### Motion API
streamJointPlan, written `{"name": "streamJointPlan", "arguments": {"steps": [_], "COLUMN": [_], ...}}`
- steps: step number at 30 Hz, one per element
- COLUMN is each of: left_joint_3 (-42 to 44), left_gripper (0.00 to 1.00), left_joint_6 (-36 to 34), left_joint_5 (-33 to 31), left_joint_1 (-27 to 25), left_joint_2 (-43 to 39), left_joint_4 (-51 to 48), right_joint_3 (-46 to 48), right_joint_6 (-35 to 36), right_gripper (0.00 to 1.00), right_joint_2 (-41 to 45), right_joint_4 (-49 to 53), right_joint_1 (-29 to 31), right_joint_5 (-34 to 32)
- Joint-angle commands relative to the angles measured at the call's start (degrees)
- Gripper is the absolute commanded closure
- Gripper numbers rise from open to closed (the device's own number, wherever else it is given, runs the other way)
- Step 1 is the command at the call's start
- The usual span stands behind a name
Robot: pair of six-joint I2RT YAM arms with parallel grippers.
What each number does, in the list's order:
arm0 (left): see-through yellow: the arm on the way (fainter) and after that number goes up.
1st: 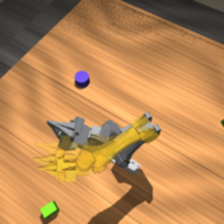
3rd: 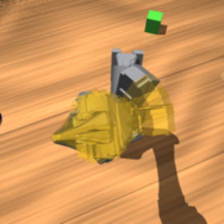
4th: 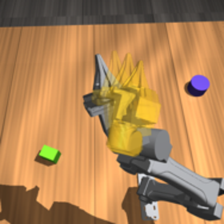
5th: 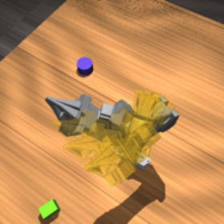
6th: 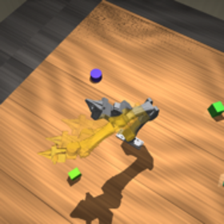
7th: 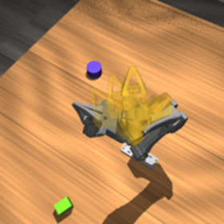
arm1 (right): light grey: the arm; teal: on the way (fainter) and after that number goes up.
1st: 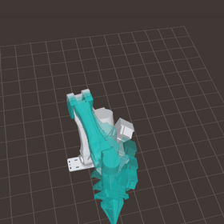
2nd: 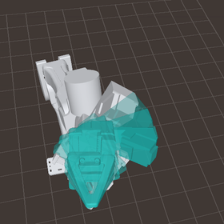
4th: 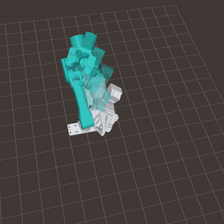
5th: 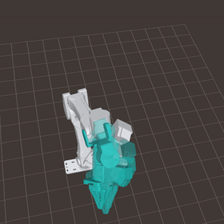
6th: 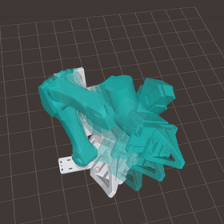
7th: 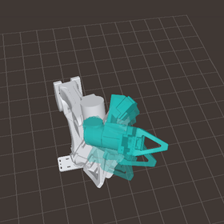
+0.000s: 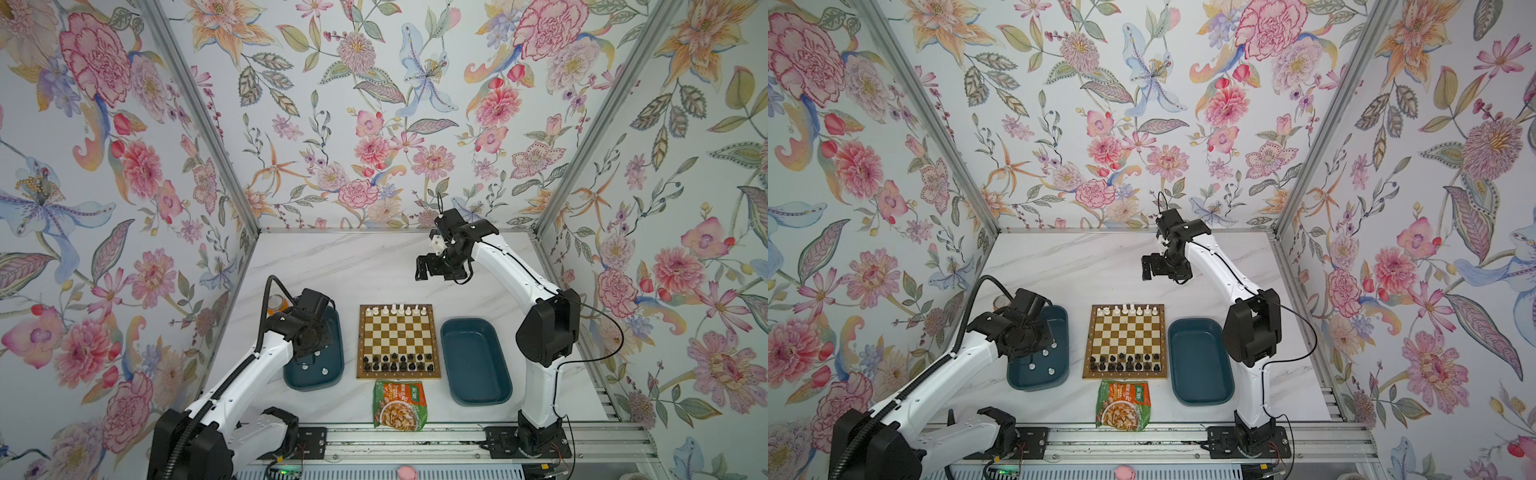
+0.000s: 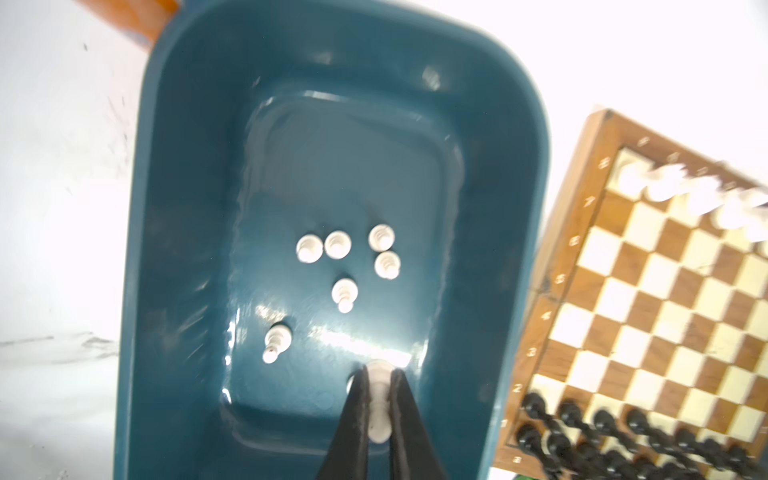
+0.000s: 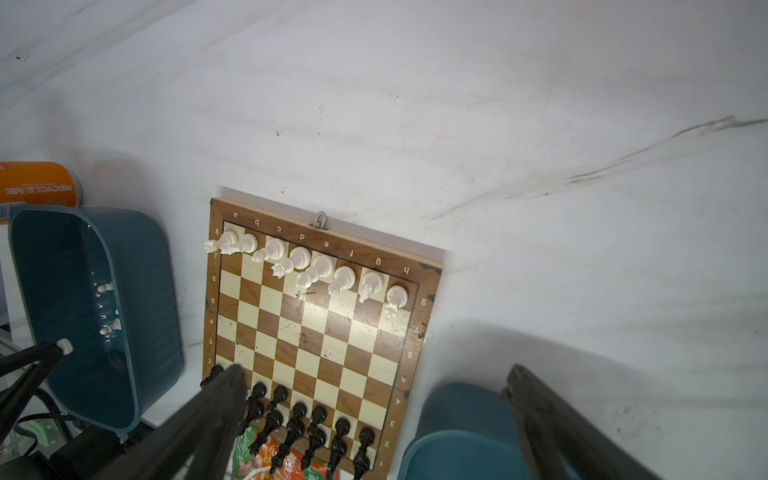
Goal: Set up the chess pieces on the board
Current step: 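Lift the white pawn with the left gripper and carry it to the board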
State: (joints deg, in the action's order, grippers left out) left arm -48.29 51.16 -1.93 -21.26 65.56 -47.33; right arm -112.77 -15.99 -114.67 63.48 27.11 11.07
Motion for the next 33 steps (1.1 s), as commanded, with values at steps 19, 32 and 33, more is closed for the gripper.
{"name": "streamJointPlan", "arguments": {"steps": [19, 32, 33], "left_joint_3": [-18.6, -20.5, -20.5], "left_gripper": [0.93, 0.95, 0.95], "left_joint_6": [-4.4, -6.0, -6.0], "left_joint_5": [3.7, 5.4, 5.2], "left_joint_1": [-12.7, -12.8, -12.8], "left_joint_2": [31.6, 38.3, 38.3], "left_joint_4": [14.8, 17.3, 17.3], "right_joint_3": [11.7, 15.9, 16.0], "right_joint_6": [0.8, 0.4, 0.4], "right_gripper": [0.01, 0.01, 0.01], "right_joint_2": [14.7, 19.1, 19.2], "right_joint_4": [0.1, 0.1, 0.1], "right_joint_1": [-4.4, -6.7, -7.0], "right_joint_5": [-4.5, -5.5, -5.5]}}
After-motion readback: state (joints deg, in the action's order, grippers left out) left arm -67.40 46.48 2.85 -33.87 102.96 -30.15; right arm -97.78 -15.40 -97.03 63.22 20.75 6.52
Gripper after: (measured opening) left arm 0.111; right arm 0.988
